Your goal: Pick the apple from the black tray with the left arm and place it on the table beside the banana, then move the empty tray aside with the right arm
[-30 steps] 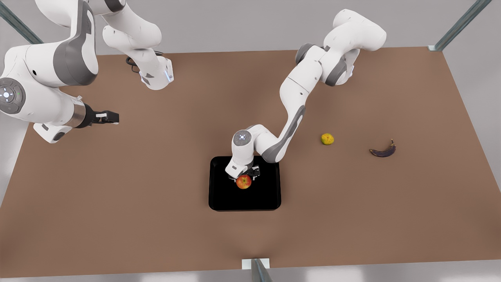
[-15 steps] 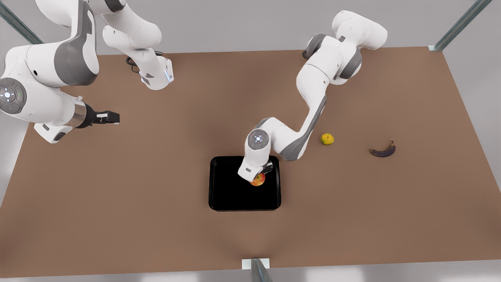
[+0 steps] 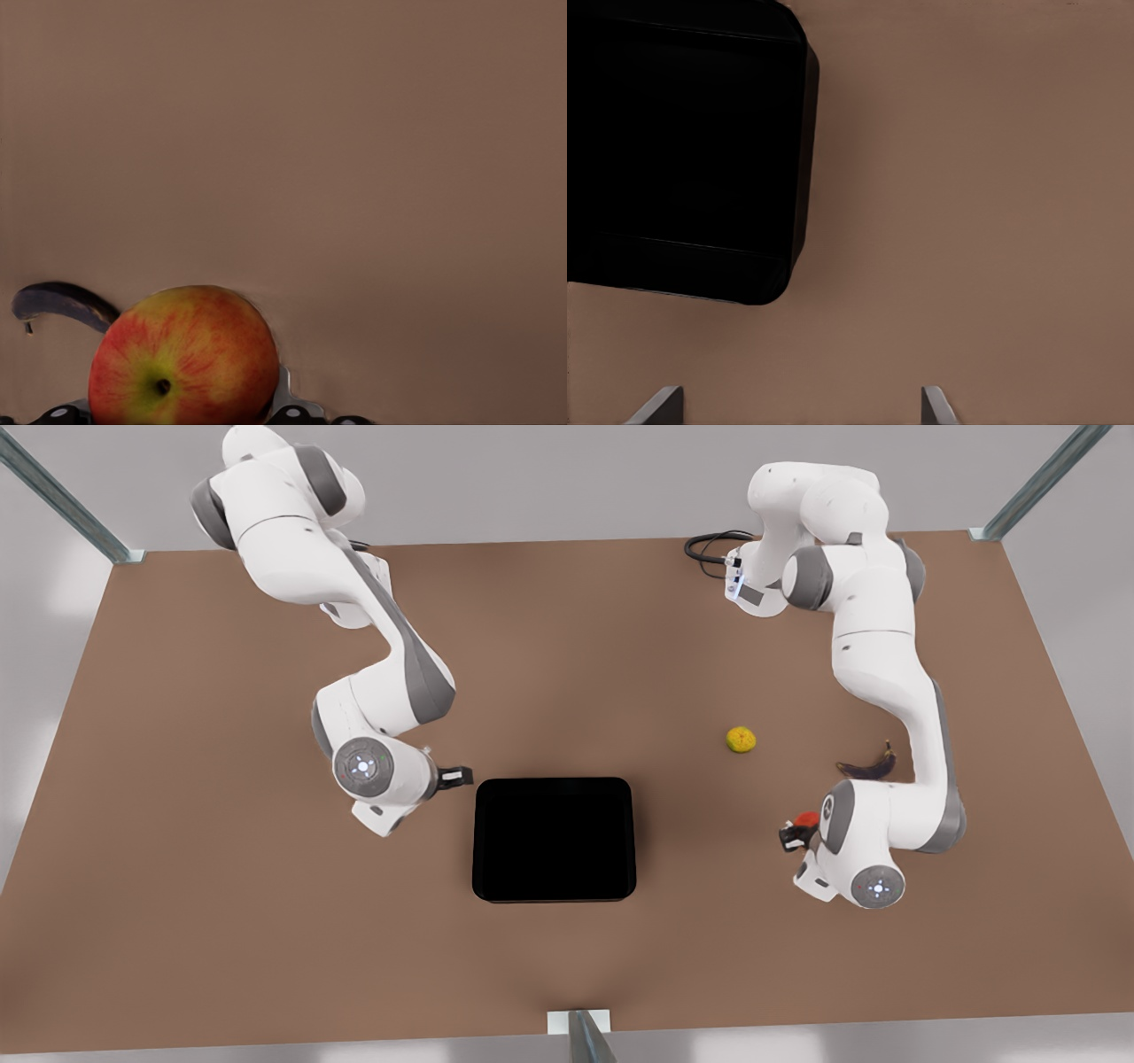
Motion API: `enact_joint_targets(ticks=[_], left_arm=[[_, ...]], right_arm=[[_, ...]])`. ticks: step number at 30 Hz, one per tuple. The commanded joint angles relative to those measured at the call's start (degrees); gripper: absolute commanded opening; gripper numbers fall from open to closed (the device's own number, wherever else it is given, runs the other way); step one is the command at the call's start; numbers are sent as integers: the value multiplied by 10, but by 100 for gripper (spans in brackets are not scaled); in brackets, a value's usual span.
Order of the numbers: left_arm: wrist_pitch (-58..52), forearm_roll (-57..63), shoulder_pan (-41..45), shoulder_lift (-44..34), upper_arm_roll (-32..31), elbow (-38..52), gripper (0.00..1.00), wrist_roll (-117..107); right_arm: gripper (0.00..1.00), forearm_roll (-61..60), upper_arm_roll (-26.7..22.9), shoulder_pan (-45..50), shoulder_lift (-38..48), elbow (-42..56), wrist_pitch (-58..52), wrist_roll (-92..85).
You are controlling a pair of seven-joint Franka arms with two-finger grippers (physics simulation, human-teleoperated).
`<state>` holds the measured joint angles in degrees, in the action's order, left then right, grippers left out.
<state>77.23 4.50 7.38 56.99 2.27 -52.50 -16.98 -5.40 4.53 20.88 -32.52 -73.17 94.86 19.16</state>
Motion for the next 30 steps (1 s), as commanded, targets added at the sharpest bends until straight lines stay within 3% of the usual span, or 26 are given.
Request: enact_joint_targets(ticks=[1,6,7,11,13,14,15,16,17,18,30], left_arm=[[-15,6,-7,15,8,0,80,408],[10,4,-9,37,9,-1,80,406],[12,4,-9,36,9,-1,100,406],[7,8,-8,18,14,-1,100,381],[-20,-4,-6,-82,8,-1,100,324],[-23,-102,-37,-170,19,-1,100,294],[12,-92,-45,-242,28,-38,100,284],[120,-153,-58,-334,33,-178,100,281],[317,-173,-57,-472,34,-423,100,259],[357,-102,-40,-520,27,-496,100,174],[315,-78,-36,-505,19,-468,100,185]], right_arm=[[100,-1,0,3,-18,13,132,244],[100,0,-8,0,-68,34,175,276],[100,0,-8,0,-78,34,183,278],[100,1,-7,3,-102,31,194,279],[100,2,-5,13,-109,31,194,278],[100,3,-4,16,-115,31,194,278],[100,4,-4,22,-121,29,194,278],[100,4,-4,23,-125,28,194,276],[100,16,-4,23,-132,28,194,276],[100,21,-5,22,-139,28,194,272],[100,25,-1,29,-185,27,206,223]])
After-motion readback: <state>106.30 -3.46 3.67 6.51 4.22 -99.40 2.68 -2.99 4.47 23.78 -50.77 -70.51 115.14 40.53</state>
